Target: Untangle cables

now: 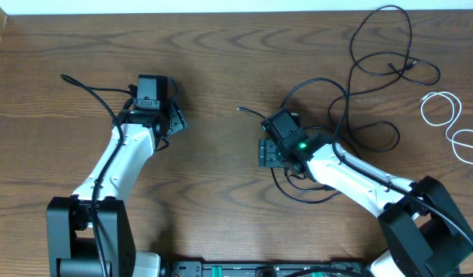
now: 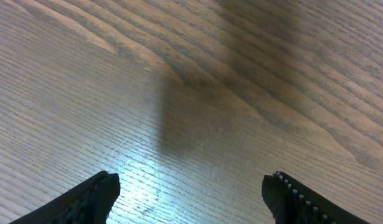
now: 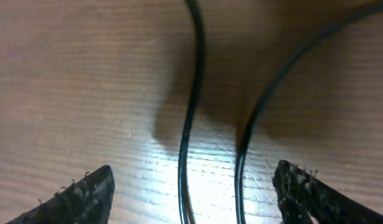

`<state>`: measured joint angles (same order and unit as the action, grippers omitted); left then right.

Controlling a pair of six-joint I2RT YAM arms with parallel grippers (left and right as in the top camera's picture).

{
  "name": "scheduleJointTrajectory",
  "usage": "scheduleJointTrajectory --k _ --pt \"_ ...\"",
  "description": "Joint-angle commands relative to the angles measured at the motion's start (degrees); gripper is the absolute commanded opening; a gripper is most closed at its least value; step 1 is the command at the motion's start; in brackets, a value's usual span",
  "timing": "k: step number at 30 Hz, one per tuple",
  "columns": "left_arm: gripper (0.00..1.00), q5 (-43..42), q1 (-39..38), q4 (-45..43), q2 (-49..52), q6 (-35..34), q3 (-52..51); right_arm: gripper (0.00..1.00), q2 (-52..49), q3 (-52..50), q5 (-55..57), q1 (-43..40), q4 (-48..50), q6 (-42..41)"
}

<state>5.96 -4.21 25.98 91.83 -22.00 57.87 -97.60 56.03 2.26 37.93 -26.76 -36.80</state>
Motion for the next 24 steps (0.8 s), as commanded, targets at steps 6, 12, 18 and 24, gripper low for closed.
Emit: scheduleJointTrajectory --k 6,12,18,24 --pt "0.79 0.7 0.3 0.1 -0.1 0.7 0.9 0.82 -1.1 9.0 -4.8 -3.0 -10.8 4.9" --pt "0.79 0.7 0.3 0.3 -0.1 0.7 0.5 0.83 -8.3 9.6 -4.3 -2.3 -11.5 5.2" --pt "0.80 0.7 0.3 0.3 -0.1 0.7 0.3 0.77 -15.1 9.6 -4.3 -0.8 -10.1 5.2" --pt "0.79 0.7 0.3 0.3 -0.1 0.7 0.3 0.01 -16.8 9.6 -4.3 0.5 -14.5 14.6"
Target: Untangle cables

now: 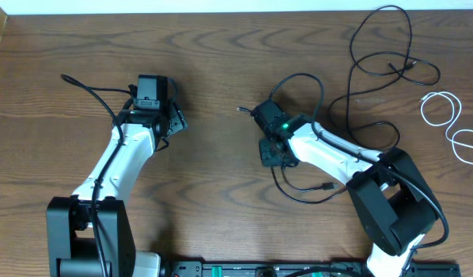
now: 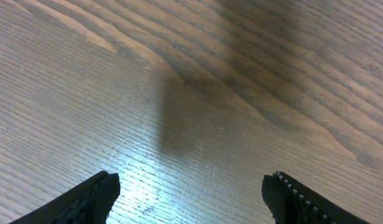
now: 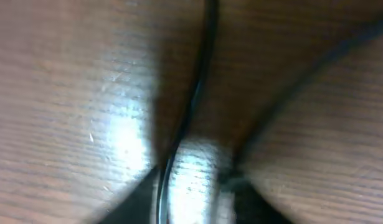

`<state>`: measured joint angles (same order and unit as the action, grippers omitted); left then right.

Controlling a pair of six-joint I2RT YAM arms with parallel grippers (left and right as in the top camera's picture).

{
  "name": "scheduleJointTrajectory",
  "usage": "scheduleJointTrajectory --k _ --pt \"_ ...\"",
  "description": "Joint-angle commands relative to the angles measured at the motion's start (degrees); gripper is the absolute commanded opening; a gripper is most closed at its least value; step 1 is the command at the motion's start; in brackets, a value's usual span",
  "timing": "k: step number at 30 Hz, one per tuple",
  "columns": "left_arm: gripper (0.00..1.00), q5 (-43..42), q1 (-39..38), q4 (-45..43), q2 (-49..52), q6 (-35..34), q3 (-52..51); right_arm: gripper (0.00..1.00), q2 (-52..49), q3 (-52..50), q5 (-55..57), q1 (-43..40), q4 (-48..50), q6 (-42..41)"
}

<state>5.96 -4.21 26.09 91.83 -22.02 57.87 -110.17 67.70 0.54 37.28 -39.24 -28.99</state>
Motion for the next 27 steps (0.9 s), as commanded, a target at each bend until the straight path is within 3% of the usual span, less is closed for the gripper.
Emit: scheduleJointTrajectory --k 1,9,16,22,27 --pt "0.79 0.7 0.3 0.2 -0.1 0.7 0.3 0.01 -4.2 -2.0 -2.6 1.2 -2.7 8.6" --pt "0.79 0.7 0.3 0.0 -0.1 0.7 0.3 0.01 -3.9 -1.0 -1.0 0.7 -6.8 15.1" --pt "0.79 0.7 0.3 0.0 -0.1 0.7 0.3 0.01 1.6 9.3 0.0 -0.2 -11.0 20.1" --pt "0.79 0.7 0.3 0.0 -0.1 0.7 0.3 0.01 8.0 16.8 16.2 -0.2 -14.4 19.3" --pt "0.79 0.7 0.3 -0.2 -0.1 0.7 0.3 0.01 11.8 17.2 33.6 -1.0 -14.4 19.0"
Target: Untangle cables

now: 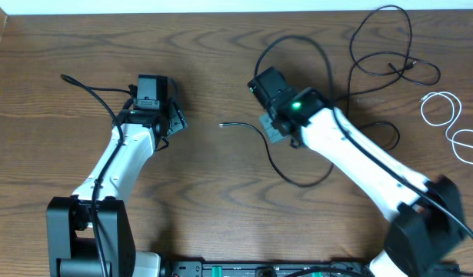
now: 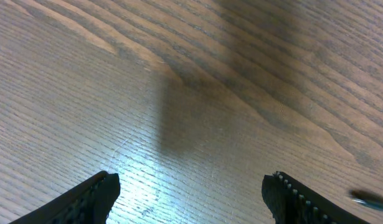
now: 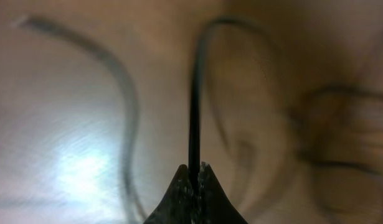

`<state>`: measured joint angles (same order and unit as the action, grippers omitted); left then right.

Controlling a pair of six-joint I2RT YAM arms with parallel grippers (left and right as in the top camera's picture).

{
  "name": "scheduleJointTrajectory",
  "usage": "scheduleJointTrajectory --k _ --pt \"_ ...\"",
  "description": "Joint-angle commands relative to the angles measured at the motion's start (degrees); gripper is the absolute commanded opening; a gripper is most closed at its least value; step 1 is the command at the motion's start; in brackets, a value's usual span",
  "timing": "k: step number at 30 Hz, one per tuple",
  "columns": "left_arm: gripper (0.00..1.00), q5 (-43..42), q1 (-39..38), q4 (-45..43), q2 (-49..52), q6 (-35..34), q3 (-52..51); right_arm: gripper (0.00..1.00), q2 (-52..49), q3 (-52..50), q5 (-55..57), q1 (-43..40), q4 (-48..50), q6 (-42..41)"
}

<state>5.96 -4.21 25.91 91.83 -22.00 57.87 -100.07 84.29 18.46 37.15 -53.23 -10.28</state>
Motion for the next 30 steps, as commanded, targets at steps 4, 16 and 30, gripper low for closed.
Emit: scheduleJointTrajectory --k 4,16,30 --pt "0.79 0.7 0.3 -0.3 -0.1 0.4 0.3 0.01 2.7 0.6 28.9 -3.2 0.8 -1.9" --pt "0.79 0.7 0.3 -0.5 -0.1 0.3 0.3 0.01 2.7 0.6 23.0 -18.7 4.8 -7.0" --pt "0.79 0.7 0.3 -0.7 -0.1 0.3 0.3 0.01 -1.1 0.3 -30.8 -22.1 1.7 13.6"
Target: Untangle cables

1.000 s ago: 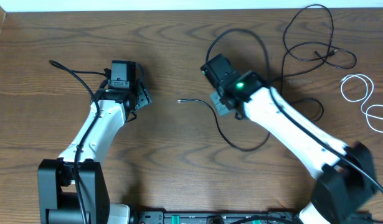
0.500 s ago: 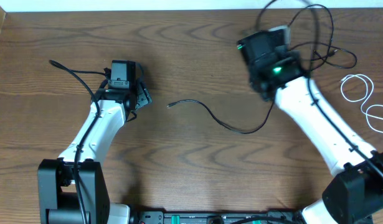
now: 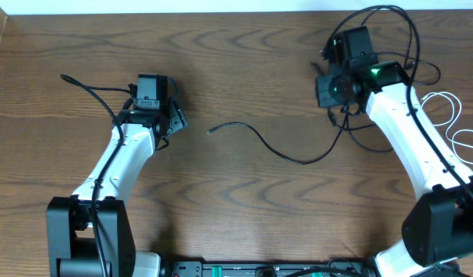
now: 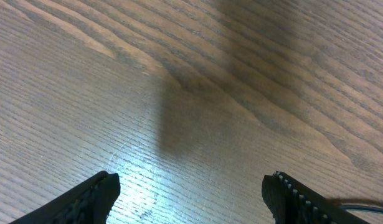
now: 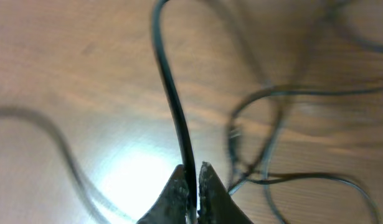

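A black cable (image 3: 286,154) trails across the table's middle, its free end at the left, and runs up into a tangle of black loops (image 3: 382,46) at the far right. My right gripper (image 5: 192,174) is shut on this black cable (image 5: 172,106), held up near the tangle (image 3: 334,88). A white cable (image 3: 450,123) lies coiled at the right edge. My left gripper (image 4: 191,193) stands open over bare wood at the left (image 3: 173,119), nothing between its fingers.
The left arm's own black wire (image 3: 90,88) arcs over the table at the far left. The wooden table (image 3: 221,200) ends at a pale wall along the top edge.
My right gripper, still shut on the black cable, has moved from the table's middle to the far right. The cable's free end now trails out longer behind it. The left arm is unchanged.
My right gripper was open over two black strands at the table's middle. Then it sat lower on them, then was shut on one strand further back. Now it holds that strand at the far right, the cable drawn out across the middle. The left arm never moved.
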`<state>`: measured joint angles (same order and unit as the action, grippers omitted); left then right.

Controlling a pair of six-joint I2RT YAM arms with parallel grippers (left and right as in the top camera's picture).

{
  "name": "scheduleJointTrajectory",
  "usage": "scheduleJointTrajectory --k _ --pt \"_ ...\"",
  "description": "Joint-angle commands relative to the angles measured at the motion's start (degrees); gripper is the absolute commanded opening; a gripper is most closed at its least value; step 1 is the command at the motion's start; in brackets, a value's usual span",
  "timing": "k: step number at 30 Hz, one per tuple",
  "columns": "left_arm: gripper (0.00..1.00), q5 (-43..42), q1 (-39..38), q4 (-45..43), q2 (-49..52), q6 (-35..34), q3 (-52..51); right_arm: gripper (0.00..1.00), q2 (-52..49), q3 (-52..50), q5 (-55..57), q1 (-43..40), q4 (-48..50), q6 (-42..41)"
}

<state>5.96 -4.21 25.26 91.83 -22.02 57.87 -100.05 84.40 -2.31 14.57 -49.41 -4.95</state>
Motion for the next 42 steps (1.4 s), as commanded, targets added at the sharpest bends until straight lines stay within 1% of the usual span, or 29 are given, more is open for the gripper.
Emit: scheduleJointTrajectory --k 1,5,10,17,22,23,24,26,29,31,33,36,39,42 --pt "0.79 0.7 0.3 0.0 -0.1 0.3 0.3 0.01 -1.2 0.2 -11.3 0.8 -3.7 10.7" --pt "0.79 0.7 0.3 0.0 -0.1 0.3 0.3 0.01 -1.7 0.1 -14.0 2.3 -8.7 18.6" --pt "0.80 0.7 0.3 0.0 -0.1 0.3 0.3 0.01 -2.3 -0.6 -13.9 4.0 -10.6 19.4" --pt "0.79 0.7 0.3 0.0 -0.1 0.3 0.3 0.01 -2.3 -5.4 -14.6 8.5 -10.1 24.5" --pt "0.79 0.7 0.3 0.0 -0.1 0.3 0.3 0.04 -2.3 -9.4 -14.6 11.4 -7.9 25.2" --pt "0.79 0.7 0.3 0.0 -0.1 0.3 0.3 0.07 -2.3 -10.3 -14.6 12.0 -7.2 25.2" --pt "0.79 0.7 0.3 0.0 -0.1 0.3 0.3 0.16 -2.3 -11.1 -14.5 12.6 -6.5 25.6" --pt "0.79 0.7 0.3 0.0 -0.1 0.3 0.3 0.28 -2.3 -12.3 -14.4 13.4 -5.5 26.5" --pt "0.79 0.7 0.3 0.0 -0.1 0.3 0.3 0.61 -2.3 -14.2 -13.3 13.8 -4.3 26.5" --pt "0.79 0.7 0.3 0.0 -0.1 0.3 0.3 0.67 -2.3 -15.4 -11.4 13.8 -3.2 26.5" --pt "0.79 0.7 0.3 0.0 -0.1 0.3 0.3 0.71 -2.3 -16.8 -10.2 13.8 -2.0 26.5" --pt "0.79 0.7 0.3 0.0 -0.1 0.3 0.3 0.70 -2.3 -19.3 -10.0 13.8 0.1 26.5" --pt "0.79 0.7 0.3 0.0 -0.1 0.3 0.3 0.70 -2.3 -22.4 -10.0 13.8 3.2 26.5" --pt "0.79 0.7 0.3 0.0 -0.1 0.3 0.3 0.65 -2.3 -26.6 -10.0 14.0 8.4 26.5"
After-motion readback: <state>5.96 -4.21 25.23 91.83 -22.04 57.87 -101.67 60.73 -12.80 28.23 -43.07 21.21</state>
